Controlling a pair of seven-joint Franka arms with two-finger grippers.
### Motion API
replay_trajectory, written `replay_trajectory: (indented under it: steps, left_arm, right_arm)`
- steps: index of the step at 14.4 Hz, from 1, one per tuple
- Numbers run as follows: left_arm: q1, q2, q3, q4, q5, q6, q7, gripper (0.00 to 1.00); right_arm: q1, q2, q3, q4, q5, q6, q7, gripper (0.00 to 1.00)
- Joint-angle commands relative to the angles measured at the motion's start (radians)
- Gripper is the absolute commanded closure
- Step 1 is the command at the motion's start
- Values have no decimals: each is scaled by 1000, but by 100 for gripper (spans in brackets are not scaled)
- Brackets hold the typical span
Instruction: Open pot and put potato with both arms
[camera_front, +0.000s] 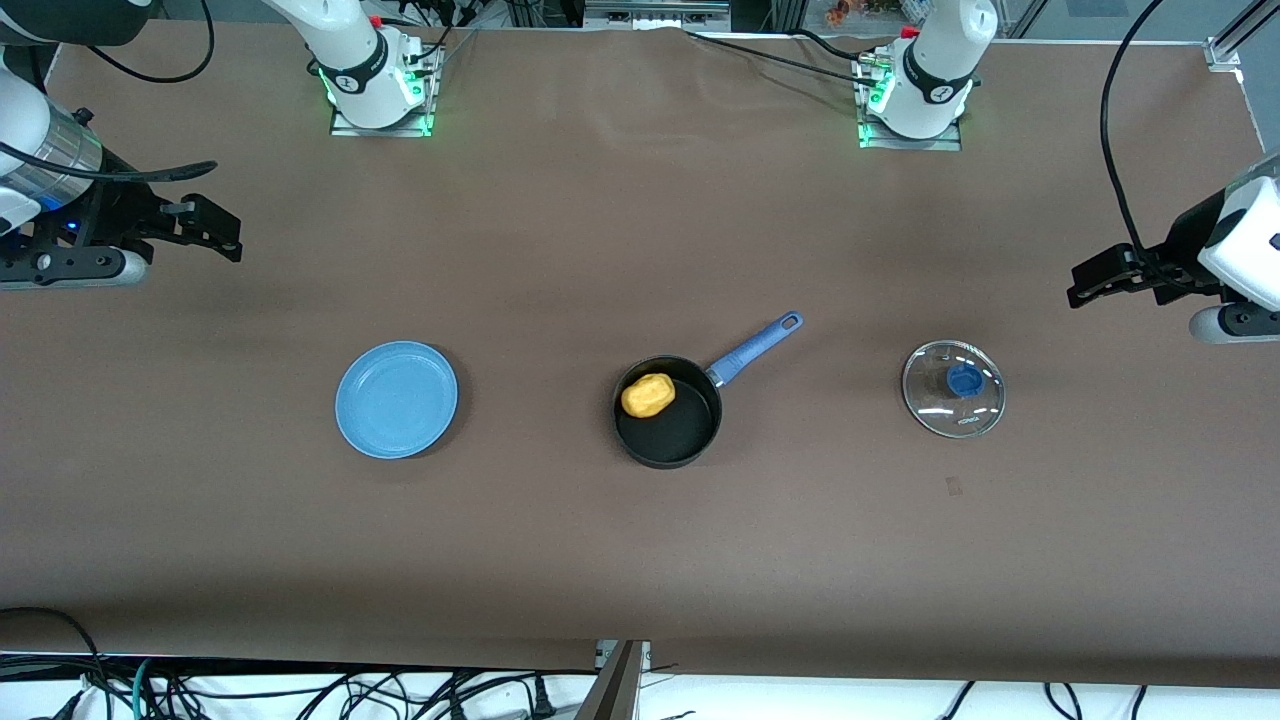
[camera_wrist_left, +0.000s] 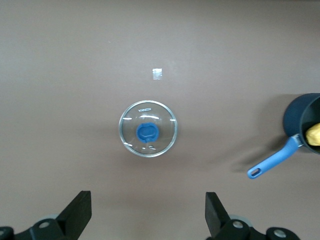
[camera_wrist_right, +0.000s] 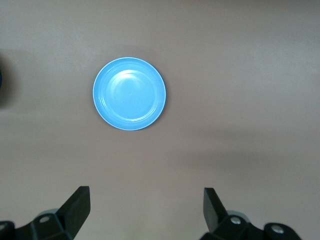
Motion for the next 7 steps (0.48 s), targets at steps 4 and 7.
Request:
replay_trajectory:
  steps: [4,7]
  left_arm:
    - [2,33,-1,47,28,-15,50,0]
    - [2,52,-1,82,23,-20,49,0]
  right_arm:
    - [-4,7,7,20,-5,-6,-16,0]
    - [-4,7,7,20,-10,-6,-16,0]
